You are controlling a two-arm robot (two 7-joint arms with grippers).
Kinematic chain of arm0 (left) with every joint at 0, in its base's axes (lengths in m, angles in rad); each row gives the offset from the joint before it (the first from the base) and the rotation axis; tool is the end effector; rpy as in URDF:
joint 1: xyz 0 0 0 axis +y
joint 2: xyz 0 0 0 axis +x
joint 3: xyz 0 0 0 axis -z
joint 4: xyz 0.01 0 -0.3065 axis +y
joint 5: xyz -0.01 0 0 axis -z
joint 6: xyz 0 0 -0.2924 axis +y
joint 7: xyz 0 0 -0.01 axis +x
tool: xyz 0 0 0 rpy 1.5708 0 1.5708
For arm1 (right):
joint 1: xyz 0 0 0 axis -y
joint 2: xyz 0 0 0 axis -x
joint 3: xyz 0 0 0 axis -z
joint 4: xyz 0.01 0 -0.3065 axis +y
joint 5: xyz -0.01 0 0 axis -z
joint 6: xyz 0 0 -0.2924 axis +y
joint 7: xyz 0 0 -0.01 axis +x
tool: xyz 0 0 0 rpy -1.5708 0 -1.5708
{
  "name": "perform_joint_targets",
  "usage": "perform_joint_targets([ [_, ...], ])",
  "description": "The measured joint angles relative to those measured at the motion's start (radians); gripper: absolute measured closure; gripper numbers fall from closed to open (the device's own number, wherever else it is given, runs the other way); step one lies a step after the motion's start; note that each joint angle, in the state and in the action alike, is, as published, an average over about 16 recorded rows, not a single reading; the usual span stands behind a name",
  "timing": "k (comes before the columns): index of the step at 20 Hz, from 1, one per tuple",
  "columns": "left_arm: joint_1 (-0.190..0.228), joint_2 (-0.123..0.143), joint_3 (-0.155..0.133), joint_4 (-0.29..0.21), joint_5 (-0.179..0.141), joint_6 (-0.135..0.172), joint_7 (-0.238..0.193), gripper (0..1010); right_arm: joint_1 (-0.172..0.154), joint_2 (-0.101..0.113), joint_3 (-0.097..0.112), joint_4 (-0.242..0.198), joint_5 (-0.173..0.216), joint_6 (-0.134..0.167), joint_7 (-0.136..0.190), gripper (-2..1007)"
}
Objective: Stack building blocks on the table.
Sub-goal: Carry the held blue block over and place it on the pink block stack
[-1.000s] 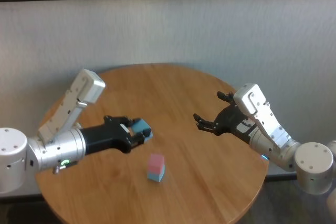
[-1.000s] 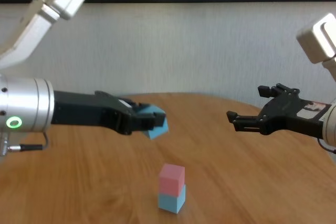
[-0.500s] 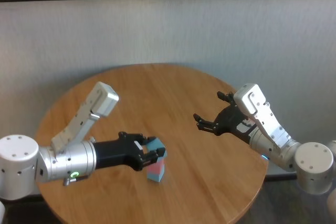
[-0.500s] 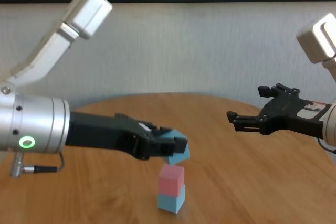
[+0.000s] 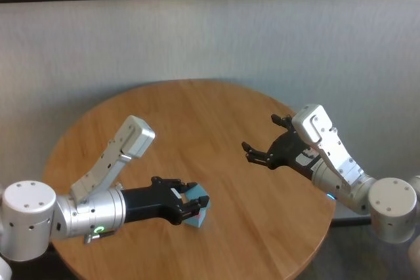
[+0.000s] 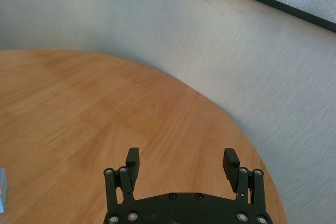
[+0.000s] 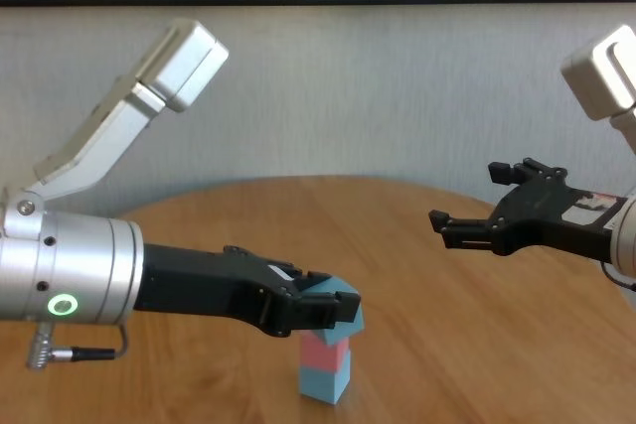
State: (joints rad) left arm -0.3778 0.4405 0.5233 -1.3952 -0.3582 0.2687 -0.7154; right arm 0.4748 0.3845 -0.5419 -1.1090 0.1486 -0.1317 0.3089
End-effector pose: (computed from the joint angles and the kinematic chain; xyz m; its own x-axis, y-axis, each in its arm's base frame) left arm 0.3934 0.0197 -0.2758 0.8736 0.4850 -0.0396 -0.4436 0.8271 0.3451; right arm 0.4257 -0.0362 -0.3093 0.5820 -0.7301 0.3582 0.8093 0.5631 -0.1674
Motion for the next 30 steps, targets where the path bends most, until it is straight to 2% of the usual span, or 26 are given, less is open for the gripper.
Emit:
perform_joint_targets([
  [16,-0.041,0.002,0.042,0.052,-0.007,-0.022,0.012,616,0.000,0.000,0.000,0.000,0.000,0.000,0.000,4],
  [30,-0.049,0.006,0.049,0.059,-0.006,-0.023,0.014,611,0.000,0.000,0.000,0.000,0.000,0.000,0.000,4],
])
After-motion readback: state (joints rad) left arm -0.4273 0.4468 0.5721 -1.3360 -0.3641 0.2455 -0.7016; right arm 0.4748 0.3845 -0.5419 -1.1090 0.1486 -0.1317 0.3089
